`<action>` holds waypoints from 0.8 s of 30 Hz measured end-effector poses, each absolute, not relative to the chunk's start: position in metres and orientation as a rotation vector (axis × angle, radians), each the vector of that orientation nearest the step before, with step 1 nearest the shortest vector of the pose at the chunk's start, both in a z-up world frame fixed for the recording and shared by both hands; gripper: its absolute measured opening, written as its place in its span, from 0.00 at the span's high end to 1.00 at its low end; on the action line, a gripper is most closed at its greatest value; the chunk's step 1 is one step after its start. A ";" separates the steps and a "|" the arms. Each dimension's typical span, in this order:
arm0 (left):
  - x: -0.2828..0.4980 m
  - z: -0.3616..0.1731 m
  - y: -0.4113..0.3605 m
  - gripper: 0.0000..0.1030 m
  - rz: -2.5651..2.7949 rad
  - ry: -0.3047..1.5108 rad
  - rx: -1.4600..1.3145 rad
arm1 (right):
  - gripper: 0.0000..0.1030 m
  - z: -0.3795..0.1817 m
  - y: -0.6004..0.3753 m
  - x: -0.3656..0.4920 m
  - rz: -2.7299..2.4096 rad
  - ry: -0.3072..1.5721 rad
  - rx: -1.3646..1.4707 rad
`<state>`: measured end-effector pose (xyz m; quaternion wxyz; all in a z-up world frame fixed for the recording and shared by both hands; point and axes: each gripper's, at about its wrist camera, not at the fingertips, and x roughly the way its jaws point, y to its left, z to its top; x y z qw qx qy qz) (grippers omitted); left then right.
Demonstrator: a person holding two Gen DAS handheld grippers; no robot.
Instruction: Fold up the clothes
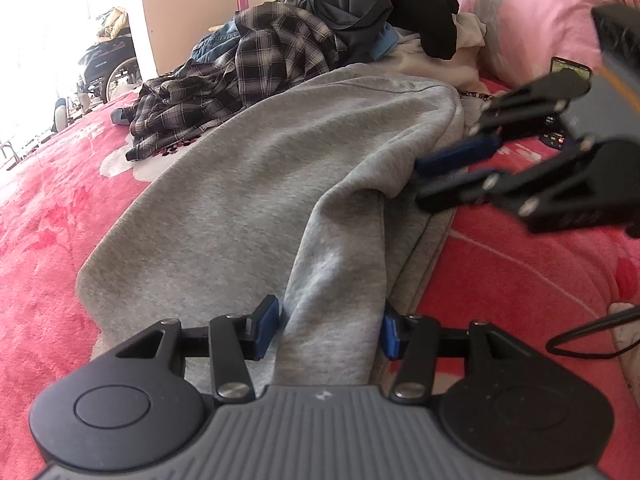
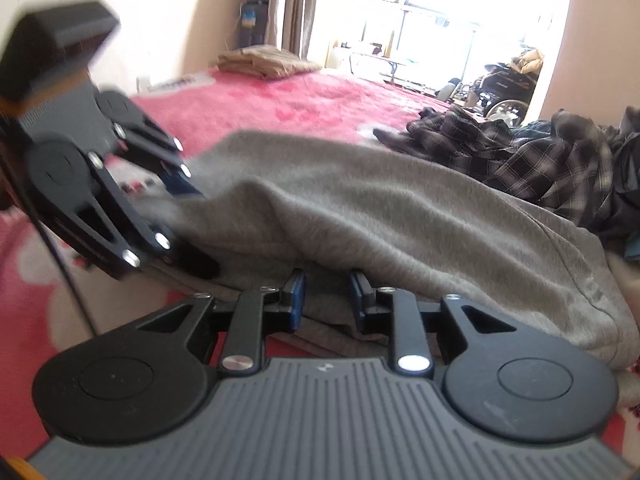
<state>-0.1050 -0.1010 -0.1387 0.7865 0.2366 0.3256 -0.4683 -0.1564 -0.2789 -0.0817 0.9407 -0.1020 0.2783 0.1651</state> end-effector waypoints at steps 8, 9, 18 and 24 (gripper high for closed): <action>-0.104 -0.131 -0.094 0.48 -0.985 0.698 0.502 | 0.60 -0.054 -0.263 -0.136 0.560 0.510 -0.350; -0.103 -0.130 -0.093 0.48 -0.981 0.699 0.499 | 0.60 -0.055 -0.261 -0.130 0.586 0.518 -0.377; -0.095 -0.127 -0.082 0.48 -0.934 0.723 0.454 | 0.94 -0.059 -0.256 -0.118 0.621 0.547 -0.449; -0.088 -0.127 -0.077 0.48 -0.930 0.759 0.408 | 0.95 -0.069 -0.251 -0.146 0.709 0.545 -0.605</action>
